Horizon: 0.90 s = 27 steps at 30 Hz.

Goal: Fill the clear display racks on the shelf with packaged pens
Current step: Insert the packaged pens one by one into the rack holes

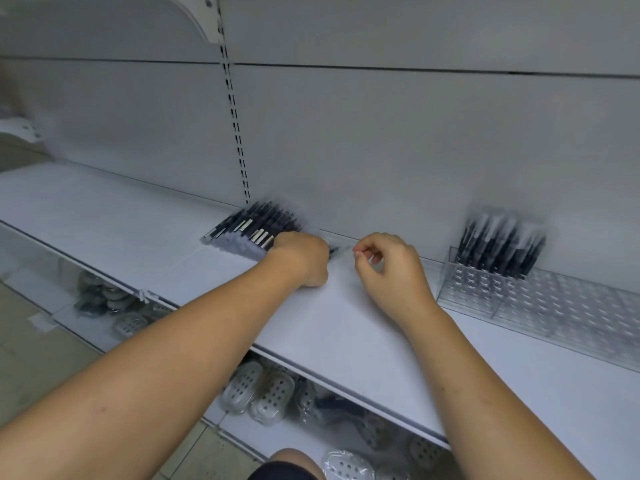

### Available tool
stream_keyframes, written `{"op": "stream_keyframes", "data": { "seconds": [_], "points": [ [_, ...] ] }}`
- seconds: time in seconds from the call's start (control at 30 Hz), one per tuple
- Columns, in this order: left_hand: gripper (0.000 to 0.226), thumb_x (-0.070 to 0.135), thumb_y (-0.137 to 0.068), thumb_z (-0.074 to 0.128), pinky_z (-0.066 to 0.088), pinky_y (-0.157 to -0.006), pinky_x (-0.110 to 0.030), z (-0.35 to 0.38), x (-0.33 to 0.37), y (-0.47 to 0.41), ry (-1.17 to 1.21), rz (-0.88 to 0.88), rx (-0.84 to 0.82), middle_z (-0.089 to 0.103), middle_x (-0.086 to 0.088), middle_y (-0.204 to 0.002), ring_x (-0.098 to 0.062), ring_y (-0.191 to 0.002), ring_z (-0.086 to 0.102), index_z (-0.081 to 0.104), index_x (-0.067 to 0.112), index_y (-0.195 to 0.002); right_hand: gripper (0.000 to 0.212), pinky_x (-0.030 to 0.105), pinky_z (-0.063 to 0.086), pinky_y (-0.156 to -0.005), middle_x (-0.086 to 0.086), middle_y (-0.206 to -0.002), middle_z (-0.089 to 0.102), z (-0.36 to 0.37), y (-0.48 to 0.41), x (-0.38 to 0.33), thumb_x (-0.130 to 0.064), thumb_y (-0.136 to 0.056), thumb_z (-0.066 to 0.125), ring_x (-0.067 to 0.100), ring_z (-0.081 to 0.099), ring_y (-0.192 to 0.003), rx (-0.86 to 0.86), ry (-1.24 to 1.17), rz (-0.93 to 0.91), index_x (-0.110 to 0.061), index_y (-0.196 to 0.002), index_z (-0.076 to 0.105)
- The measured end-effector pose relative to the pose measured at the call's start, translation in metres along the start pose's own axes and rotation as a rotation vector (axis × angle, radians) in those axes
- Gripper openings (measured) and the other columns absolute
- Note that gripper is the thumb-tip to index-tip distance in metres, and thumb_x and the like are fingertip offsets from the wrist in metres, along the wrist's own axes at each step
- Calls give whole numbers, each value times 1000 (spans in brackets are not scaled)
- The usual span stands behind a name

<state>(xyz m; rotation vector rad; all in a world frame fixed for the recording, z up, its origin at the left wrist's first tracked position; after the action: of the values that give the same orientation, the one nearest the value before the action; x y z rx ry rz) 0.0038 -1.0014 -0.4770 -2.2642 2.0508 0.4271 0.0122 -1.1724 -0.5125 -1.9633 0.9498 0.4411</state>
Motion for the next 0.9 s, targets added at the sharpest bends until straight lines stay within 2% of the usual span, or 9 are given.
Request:
{"op": "stream_keyframes", "data": {
  "seconds": [0.13, 0.23, 0.4, 0.53, 0.6, 0.63, 0.7, 0.8, 0.9],
  "points": [
    [49, 15, -101, 51, 44, -88, -37, 6, 9, 0, -75, -27, -36, 58, -12, -140, -34, -125, 60, 42, 0, -146, 8, 50, 51, -87, -15, -82, 66, -1, -2, 1, -23, -87, 62, 10, 60, -82, 7, -9, 12, -28, -88, 68],
    [51, 15, -99, 52, 42, -90, -37, 9, 13, 1, -112, -26, -19, 59, -14, -138, -35, -125, 59, 41, -1, -145, 8, 50, 51, -86, -15, -82, 66, -1, -2, -1, -24, -87, 61, 10, 61, -82, 9, -9, 11, -28, -87, 68],
    [43, 32, -105, 40, 39, -96, -41, 15, 7, 5, 7, -49, 58, 63, -12, -135, -35, -122, 60, 49, 6, -139, 7, 49, 51, -89, -13, -80, 68, -6, -1, -4, -21, -88, 65, 10, 61, -77, 61, -46, -10, -25, -88, 70],
    [27, 35, -104, 38, 39, -85, -39, 4, 3, 21, 426, -48, 208, 64, -9, -99, -35, -102, 64, 54, 14, -102, 6, 33, 52, -69, -5, -69, 65, -21, -9, -13, -16, -92, 67, 13, 58, -64, 147, -156, 47, -21, -90, 71],
    [27, 30, -101, 42, 46, -72, -40, 0, 4, 31, 744, -16, 231, 64, -10, -82, -36, -85, 65, 52, 11, -85, 7, 30, 48, -61, 1, -64, 62, -36, -13, -19, -16, -94, 67, 16, 57, -59, 158, -186, 57, -22, -91, 70],
    [27, 26, -101, 44, 52, -73, -42, -2, 7, 36, 909, 1, 236, 68, -12, -80, -36, -83, 68, 54, 10, -83, 7, 31, 47, -60, 3, -62, 62, -44, -15, -21, -17, -95, 66, 19, 58, -59, 155, -195, 60, -23, -92, 69],
    [22, 22, -103, 45, 58, -82, -47, -6, 18, 46, 1229, 42, 224, 73, -6, -77, -33, -81, 75, 56, 12, -86, 8, 33, 49, -60, 8, -62, 63, -64, -14, -24, -20, -97, 64, 27, 62, -62, 128, -195, 87, -25, -91, 67],
    [15, 21, -111, 44, 59, -82, -54, -20, 46, 63, 1682, 173, 118, 59, -4, -80, -33, -70, 73, 50, 13, -100, 11, 36, 50, -59, 12, -68, 67, -96, -4, -25, -22, -98, 64, 30, 63, -62, 93, -209, 144, -24, -88, 68],
    [13, 25, -111, 47, 59, -85, -60, -35, 77, 73, 1839, 360, -14, 58, -3, -84, -30, -71, 69, 52, 13, -112, 11, 25, 47, -55, 6, -74, 71, -127, 12, -24, -20, -99, 66, 9, 57, -53, 74, -269, 196, -19, -90, 72]
  ]
}}
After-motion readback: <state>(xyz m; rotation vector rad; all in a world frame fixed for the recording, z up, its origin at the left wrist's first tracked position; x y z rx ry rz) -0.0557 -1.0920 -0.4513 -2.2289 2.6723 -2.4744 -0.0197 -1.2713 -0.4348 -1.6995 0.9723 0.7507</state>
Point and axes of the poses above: each hand's wrist, its own y-axis away from the middle knuckle, its own z-axis out of the palm, x = y × z, the point moved 1 cm from there along -y, towards the middle knuckle
